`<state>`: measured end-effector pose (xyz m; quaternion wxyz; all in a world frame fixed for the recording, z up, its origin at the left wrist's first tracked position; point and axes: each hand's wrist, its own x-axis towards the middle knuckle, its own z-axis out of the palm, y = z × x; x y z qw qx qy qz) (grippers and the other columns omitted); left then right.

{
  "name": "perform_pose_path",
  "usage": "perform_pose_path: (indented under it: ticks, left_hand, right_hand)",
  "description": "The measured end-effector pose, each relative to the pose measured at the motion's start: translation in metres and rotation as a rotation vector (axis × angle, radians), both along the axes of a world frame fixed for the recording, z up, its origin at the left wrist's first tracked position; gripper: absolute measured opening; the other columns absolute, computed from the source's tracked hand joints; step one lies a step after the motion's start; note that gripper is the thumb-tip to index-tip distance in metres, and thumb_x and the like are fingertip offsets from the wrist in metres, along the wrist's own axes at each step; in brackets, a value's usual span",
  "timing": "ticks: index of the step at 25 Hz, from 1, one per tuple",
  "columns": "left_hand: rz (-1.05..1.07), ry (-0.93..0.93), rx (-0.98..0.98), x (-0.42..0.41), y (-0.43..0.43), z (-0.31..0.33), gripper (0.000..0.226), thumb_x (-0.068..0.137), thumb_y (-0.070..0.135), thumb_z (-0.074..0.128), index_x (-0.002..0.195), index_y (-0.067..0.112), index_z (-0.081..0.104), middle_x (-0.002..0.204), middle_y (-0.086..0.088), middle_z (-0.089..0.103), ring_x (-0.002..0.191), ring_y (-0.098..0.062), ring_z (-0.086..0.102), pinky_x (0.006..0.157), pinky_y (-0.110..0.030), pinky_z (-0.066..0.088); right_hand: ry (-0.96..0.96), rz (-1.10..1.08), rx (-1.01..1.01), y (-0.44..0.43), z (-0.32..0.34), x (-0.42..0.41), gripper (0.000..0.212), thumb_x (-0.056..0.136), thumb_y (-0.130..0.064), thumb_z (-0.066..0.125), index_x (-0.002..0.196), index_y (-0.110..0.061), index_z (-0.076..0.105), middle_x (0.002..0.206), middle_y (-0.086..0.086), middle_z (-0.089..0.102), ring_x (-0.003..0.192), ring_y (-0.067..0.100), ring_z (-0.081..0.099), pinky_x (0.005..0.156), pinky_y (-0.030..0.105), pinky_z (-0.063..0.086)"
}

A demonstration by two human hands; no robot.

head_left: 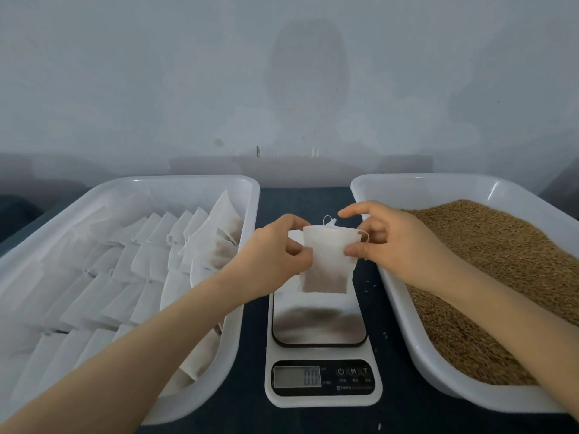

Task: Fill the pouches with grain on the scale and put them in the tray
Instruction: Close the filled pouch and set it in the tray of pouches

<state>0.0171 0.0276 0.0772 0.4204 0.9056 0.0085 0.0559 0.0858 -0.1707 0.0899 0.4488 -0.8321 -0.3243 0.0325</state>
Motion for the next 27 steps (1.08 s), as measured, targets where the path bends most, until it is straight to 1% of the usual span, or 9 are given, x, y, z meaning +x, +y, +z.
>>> perform_pose_path:
  ticks: [3,5,7,9,12,16,19,22,27]
  left_hand:
    - [-0.046,0.057,0.116,-0.001,0.001,0.003,0.01,0.082,0.015,0.056,0.075,0.022,0.059,0.056,0.004,0.063,0.06,-0.021,0.058,0.067,-0.032,0.056]
    - [-0.05,0.087,0.234,-0.001,0.001,0.003,0.019,0.079,0.013,0.058,0.062,0.013,0.048,0.046,0.007,0.047,0.047,-0.012,0.04,0.052,-0.023,0.043]
    - [-0.061,0.1,0.272,-0.001,0.0,0.003,0.017,0.078,0.012,0.058,0.064,0.007,0.049,0.046,0.009,0.043,0.047,-0.01,0.035,0.048,-0.019,0.033]
    - [-0.074,0.093,0.248,0.0,0.0,0.003,0.011,0.08,0.011,0.057,0.074,0.003,0.057,0.053,0.003,0.051,0.05,-0.011,0.037,0.052,-0.021,0.037]
    - [-0.052,0.079,0.174,-0.001,0.001,0.004,0.009,0.08,0.011,0.057,0.075,0.008,0.064,0.055,0.001,0.058,0.05,-0.008,0.043,0.054,-0.02,0.043]
    - [-0.075,0.128,0.181,-0.002,0.002,0.006,0.025,0.079,0.008,0.056,0.065,0.029,0.056,0.043,0.015,0.049,0.044,-0.004,0.043,0.046,-0.01,0.035]
    - [-0.1,0.136,0.191,-0.003,0.002,0.007,0.018,0.08,0.013,0.059,0.085,0.03,0.062,0.058,0.019,0.063,0.057,-0.002,0.057,0.055,-0.012,0.045]
    - [-0.096,0.145,0.151,-0.003,0.002,0.009,0.03,0.082,0.015,0.059,0.11,0.027,0.061,0.084,0.011,0.072,0.081,-0.009,0.067,0.075,-0.026,0.056]
    - [-0.101,0.161,0.135,-0.004,0.002,0.008,0.034,0.083,0.015,0.058,0.116,0.024,0.061,0.09,0.01,0.072,0.084,-0.011,0.067,0.082,-0.032,0.057]
  right_hand:
    - [-0.04,0.045,-0.09,0.001,-0.006,-0.001,0.047,0.077,-0.019,0.077,0.106,-0.049,0.055,0.081,-0.003,0.065,0.075,0.006,0.064,0.077,0.023,0.051]
    - [-0.065,0.072,-0.17,0.002,-0.008,-0.001,0.046,0.078,-0.023,0.076,0.107,-0.051,0.054,0.081,-0.006,0.064,0.075,0.005,0.063,0.078,0.027,0.052]
    - [-0.088,0.083,-0.243,0.001,-0.01,0.0,0.046,0.079,-0.027,0.075,0.108,-0.054,0.051,0.086,-0.01,0.063,0.077,0.003,0.062,0.077,0.027,0.053]
    - [-0.106,0.088,-0.26,0.0,-0.011,-0.001,0.044,0.08,-0.03,0.073,0.107,-0.056,0.05,0.088,-0.012,0.063,0.078,0.0,0.062,0.076,0.024,0.051]
    - [-0.106,0.104,-0.232,-0.001,-0.01,-0.001,0.042,0.081,-0.027,0.072,0.104,-0.056,0.051,0.087,-0.011,0.064,0.078,0.001,0.062,0.074,0.021,0.049]
    - [-0.117,0.113,-0.259,-0.002,-0.012,0.0,0.041,0.082,-0.027,0.072,0.109,-0.051,0.053,0.085,-0.012,0.065,0.076,0.0,0.061,0.072,0.016,0.047]
    - [-0.126,0.116,-0.279,-0.002,-0.011,-0.001,0.042,0.08,-0.031,0.073,0.11,-0.052,0.051,0.084,-0.015,0.064,0.076,-0.002,0.061,0.069,0.013,0.045]
    - [-0.125,0.108,-0.281,-0.002,-0.011,0.0,0.042,0.08,-0.033,0.072,0.111,-0.051,0.051,0.086,-0.014,0.064,0.076,-0.001,0.061,0.071,0.015,0.047]
    - [-0.102,0.106,-0.26,-0.002,-0.012,0.0,0.04,0.081,-0.031,0.072,0.112,-0.048,0.053,0.086,-0.013,0.064,0.077,0.0,0.062,0.076,0.021,0.05]
